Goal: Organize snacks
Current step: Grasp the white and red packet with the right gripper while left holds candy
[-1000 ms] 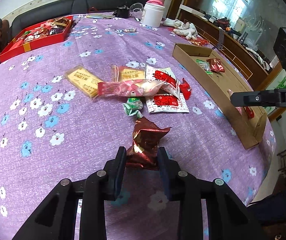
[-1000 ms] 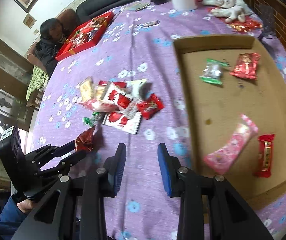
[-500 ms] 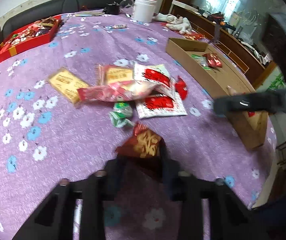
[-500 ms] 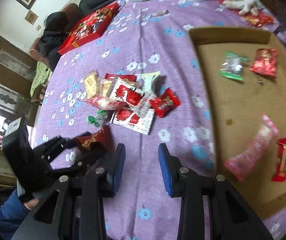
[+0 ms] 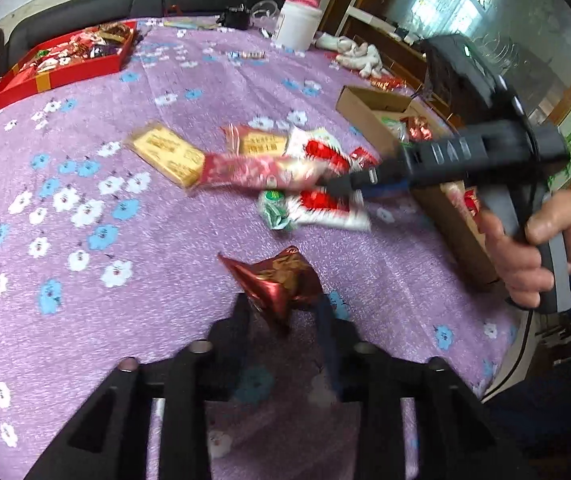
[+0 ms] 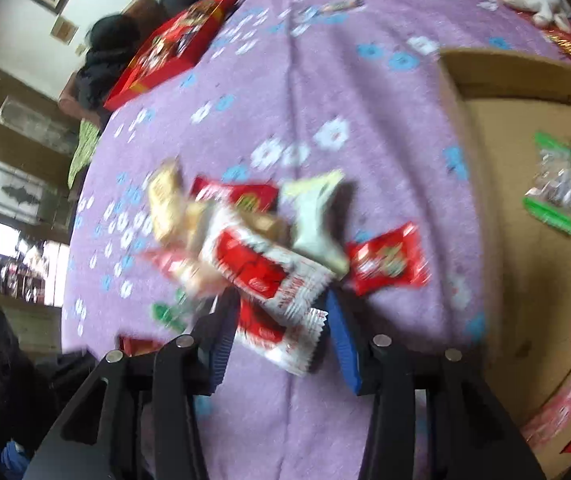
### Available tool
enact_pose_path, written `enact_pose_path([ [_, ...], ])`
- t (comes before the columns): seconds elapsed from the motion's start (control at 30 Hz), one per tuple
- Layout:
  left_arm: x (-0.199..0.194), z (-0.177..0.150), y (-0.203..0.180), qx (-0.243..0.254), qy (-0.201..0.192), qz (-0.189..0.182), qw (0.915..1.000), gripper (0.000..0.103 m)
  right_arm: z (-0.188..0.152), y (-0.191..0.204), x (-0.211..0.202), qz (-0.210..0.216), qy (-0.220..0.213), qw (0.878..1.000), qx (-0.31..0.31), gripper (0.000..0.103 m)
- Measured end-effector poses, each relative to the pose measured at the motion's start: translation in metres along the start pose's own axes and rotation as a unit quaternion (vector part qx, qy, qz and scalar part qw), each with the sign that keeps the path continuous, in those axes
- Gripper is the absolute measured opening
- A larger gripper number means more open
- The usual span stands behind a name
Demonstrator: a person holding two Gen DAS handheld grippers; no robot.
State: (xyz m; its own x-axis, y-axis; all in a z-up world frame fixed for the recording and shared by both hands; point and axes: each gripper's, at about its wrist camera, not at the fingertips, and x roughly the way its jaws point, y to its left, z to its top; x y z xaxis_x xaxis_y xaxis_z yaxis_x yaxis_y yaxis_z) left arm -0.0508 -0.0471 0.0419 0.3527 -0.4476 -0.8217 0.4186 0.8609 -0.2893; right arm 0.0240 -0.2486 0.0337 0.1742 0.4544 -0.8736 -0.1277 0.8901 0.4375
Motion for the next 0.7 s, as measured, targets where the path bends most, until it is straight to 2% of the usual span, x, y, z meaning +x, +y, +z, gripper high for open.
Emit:
enact_pose_path([
  [0.03, -0.004, 0.000, 0.001, 0.002, -0.004, 0.001, 1.0000, 0.054, -0.004, 0.005, 0.002, 0.004, 0.012, 1.000, -0.013, 0.044],
  [0.13, -0.015, -0.001, 0.005, 0.011, -0.008, -0.003, 0.9999, 0.063, -0.023, 0.025, 0.005, 0.023, 0.058, 0.996, -0.069, 0.044],
  [0.23, -0.019, 0.002, 0.009, 0.021, -0.011, 0.000, 0.9997, 0.074, -0.023, 0.035, -0.002, -0.009, 0.041, 0.995, -0.096, 0.044],
  [0.37, -0.018, 0.009, 0.008, 0.035, -0.009, -0.001, 0.9994, 0.074, -0.014, 0.043, 0.003, -0.042, 0.028, 0.993, -0.110, 0.047],
  [0.5, -0.016, 0.014, -0.002, 0.072, -0.007, -0.002, 0.9973, 0.074, -0.007, 0.055, 0.015, -0.049, 0.033, 0.991, -0.120, 0.047],
  [0.7, -0.014, 0.019, -0.004, 0.101, -0.003, -0.006, 0.9949, 0.074, -0.003, 0.074, 0.033, -0.096, 0.039, 0.980, -0.169, 0.047],
])
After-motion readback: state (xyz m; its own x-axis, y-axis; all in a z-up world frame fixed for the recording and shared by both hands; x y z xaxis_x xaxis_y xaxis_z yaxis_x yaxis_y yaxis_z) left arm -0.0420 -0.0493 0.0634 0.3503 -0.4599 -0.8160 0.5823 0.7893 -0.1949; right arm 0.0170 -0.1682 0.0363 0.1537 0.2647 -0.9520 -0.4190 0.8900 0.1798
